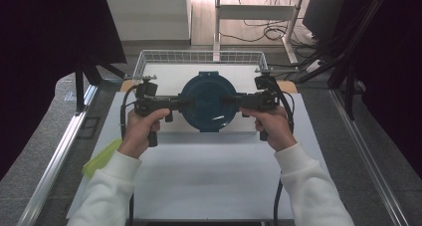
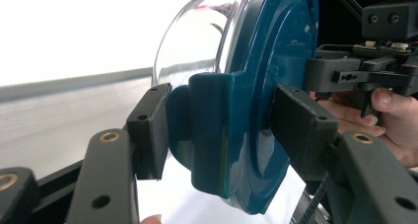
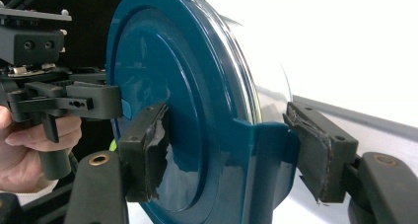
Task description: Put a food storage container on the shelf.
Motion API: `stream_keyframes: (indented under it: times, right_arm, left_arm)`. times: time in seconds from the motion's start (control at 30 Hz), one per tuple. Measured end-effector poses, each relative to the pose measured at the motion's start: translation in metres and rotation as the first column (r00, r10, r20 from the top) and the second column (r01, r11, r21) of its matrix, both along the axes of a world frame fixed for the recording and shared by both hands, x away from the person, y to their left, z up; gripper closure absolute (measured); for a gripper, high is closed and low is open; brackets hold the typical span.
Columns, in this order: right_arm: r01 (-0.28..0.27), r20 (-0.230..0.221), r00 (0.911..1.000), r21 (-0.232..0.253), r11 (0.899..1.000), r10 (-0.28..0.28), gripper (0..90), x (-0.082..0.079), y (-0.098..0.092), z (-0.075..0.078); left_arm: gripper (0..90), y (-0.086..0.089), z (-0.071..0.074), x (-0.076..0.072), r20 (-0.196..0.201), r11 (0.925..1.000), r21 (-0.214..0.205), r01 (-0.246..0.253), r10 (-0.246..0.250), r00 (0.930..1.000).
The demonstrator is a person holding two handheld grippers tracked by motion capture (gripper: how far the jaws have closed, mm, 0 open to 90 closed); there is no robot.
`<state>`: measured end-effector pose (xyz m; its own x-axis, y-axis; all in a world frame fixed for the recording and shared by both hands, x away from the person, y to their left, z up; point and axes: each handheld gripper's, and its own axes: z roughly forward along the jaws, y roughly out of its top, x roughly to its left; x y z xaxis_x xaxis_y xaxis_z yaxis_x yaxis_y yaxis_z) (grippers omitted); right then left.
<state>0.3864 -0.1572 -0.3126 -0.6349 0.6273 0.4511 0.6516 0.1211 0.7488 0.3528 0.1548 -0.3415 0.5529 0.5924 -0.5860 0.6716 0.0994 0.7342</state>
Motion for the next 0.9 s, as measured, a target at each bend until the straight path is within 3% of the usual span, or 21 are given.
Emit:
stream_keyframes:
  times: [0.33, 0.9]
  right_arm:
    - [-0.008, -0.005, 1.0000, 0.016, 1.000, 0.008, 35.3, 0.013, 0.002, 0.014]
    - [0.001, -0.024, 0.9997, 0.027, 1.000, 0.000, 35.5, 0.041, 0.006, 0.024]
  left_arm:
    - [42.2, 0.004, 0.018, 0.012, 0.019, 0.9999, 0.010, -0.009, 0.009, 0.9998]
    - [42.3, 0.007, 0.028, 0.042, 0.005, 0.9999, -0.001, -0.014, 0.014, 0.9999]
